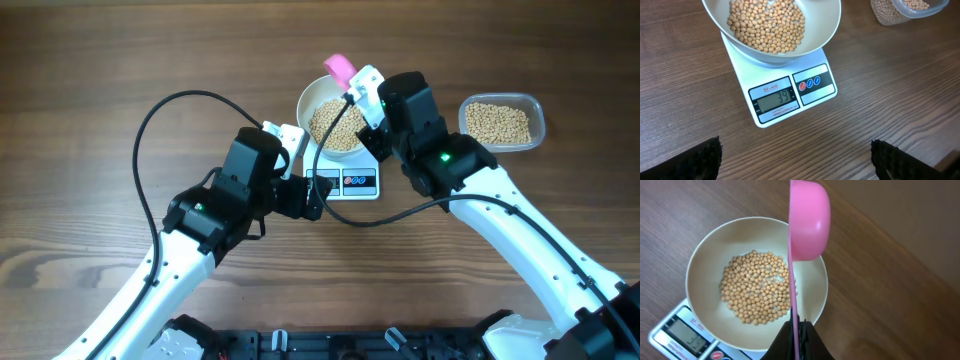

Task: Scoop item into bowl and weigh 150g on scale
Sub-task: 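Tilt the pink scoop to pour soybeans into the white bowl, then move the empty scoop back right to the soybean tub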

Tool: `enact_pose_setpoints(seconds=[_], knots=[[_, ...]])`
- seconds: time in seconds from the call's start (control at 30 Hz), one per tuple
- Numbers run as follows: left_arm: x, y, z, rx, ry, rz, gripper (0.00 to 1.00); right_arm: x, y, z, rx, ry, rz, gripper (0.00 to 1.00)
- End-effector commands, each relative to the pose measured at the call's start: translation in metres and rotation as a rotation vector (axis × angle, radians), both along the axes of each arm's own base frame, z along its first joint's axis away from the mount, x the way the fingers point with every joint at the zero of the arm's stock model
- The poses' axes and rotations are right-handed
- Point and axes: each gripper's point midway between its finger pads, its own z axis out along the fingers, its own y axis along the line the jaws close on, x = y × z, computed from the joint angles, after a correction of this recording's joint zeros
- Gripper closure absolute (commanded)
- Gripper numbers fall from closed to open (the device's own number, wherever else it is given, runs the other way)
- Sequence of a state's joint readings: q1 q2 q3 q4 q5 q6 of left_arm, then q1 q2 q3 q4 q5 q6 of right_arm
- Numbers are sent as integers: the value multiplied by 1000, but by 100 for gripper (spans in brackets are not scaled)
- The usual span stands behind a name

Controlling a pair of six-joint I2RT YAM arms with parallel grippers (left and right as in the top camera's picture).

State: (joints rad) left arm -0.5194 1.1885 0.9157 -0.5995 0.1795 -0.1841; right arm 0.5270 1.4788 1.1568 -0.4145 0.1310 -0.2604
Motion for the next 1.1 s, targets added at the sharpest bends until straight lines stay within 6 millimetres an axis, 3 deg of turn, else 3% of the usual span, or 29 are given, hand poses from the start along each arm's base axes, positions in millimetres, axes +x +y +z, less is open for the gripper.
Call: enact_pose_setpoints(seconds=[0.0,0.1,0.23,0.33,0.4,0.53,0.67,0.83,0.93,1.07], knots=[[1,1,-2,21,-9,-10,0,-4,12,21,228,63,-21,96],[1,1,-2,21,-9,-10,0,-10,15,27,387,158,11,96],[1,1,-2,21,-9,-10,0,-2,-15,42,540,199,-79,96],[1,1,-2,21,-9,-10,0,3,-49,69,659,172,-130,96],[1,1,-2,21,-9,-10,0,7,-81,83,714,137,-234,96],[1,1,-2,21,-9,-10,0,5,-141,98,748,73,-391,96],[1,1,-2,21,-9,-10,0,-4,-193,85,724,82,-562,96],[1,1,-2,21,-9,-10,0,-32,-271,45,435,94,-907,96],[1,1,-2,21,-9,-10,0,-42,-287,36,344,103,-987,96],[1,1,-2,21,-9,-10,0,-43,-286,27,266,134,-926,96]])
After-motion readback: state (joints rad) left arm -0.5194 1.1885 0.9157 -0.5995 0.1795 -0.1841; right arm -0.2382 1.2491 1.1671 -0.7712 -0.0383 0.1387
